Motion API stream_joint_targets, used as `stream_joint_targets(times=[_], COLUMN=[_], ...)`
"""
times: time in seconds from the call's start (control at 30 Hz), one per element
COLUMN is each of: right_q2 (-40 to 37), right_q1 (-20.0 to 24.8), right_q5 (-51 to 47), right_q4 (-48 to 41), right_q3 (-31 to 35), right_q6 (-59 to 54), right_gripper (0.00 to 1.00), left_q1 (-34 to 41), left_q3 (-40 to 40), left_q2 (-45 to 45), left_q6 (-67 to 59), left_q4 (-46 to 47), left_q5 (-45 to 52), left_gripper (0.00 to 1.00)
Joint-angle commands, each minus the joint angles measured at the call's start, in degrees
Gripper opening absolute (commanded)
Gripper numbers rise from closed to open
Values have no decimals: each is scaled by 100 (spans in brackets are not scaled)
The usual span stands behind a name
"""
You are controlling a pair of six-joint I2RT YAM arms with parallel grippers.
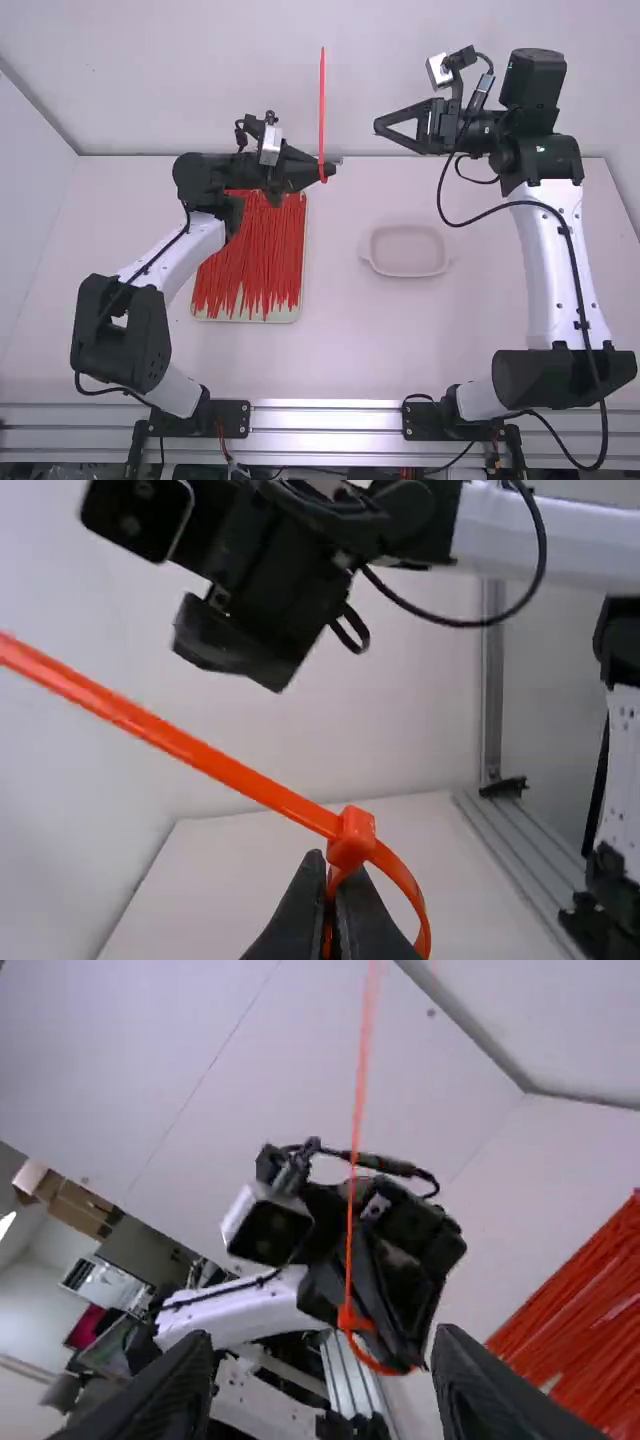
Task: Fasten the cable tie
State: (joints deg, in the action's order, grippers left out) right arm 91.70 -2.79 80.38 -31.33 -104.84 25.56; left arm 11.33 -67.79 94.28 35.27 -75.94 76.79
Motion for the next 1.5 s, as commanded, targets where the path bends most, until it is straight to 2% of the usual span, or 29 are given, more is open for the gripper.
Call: stream_joint_targets(times=[0.0, 0.13, 0.17, 0.3, 0.47, 0.63, 0.73, 0.8, 0.83, 0.87, 1.03, 1.13, 1.17, 1.27, 1.43, 1.47], right_q2=[-105, -105, -105, -105, -105, -105, -105, -105, -105, -105, -105, -105, -105, -105, -105, -105], right_q1=[-138, -409, -514, -752, -820, -817, -796, -782, -776, -776, -776, -776, -767, -623, -48, -48], right_q5=[103, 55, 59, -214, -393, -387, -374, -372, -372, -372, -372, -369, -369, -317, -225, -225], right_q4=[-114, -101, -55, -66, -42, -46, -42, -44, -44, -61, -83, -85, -92, -85, -363, -363], right_q3=[-122, -122, -122, -122, -122, -122, -122, -122, -122, -122, -122, -122, -122, -122, -122, -122], right_q6=[-494, -505, -501, -439, -437, -437, -313, -291, -295, -313, -313, -407, -448, -542, -929, -929], right_gripper=[59, 58, 62, 64, 64, 59, 47, 29, 12, 0, 0, 0, 0, 0, 0, 0], left_q1=[46, 68, 87, 260, 424, 553, 627, 664, 669, 662, 669, 667, 667, 584, 138, 138], left_q3=[-341, -595, -673, -813, -833, -833, -833, -833, -833, -833, -833, -833, -831, -833, -833, -833], left_q2=[-20, -20, -20, -20, -20, -20, -20, -20, -20, -20, -20, -20, -20, -20, -20, -20], left_q6=[697, 623, 546, 525, 553, 332, 160, 116, 118, 133, 133, 133, 125, 92, 96, 96], left_q4=[-46, 442, 586, 605, 468, 815, 964, 968, 966, 966, 903, 1016, 1067, 1165, 2004, 2004], left_q5=[63, 15, 42, 70, 55, 59, 46, 46, 44, 20, -2, -127, -131, -142, -540, -540], left_gripper=[2, 2, 2, 2, 2, 2, 2, 2, 2, 2, 4, 41, 99, 99, 99, 99])
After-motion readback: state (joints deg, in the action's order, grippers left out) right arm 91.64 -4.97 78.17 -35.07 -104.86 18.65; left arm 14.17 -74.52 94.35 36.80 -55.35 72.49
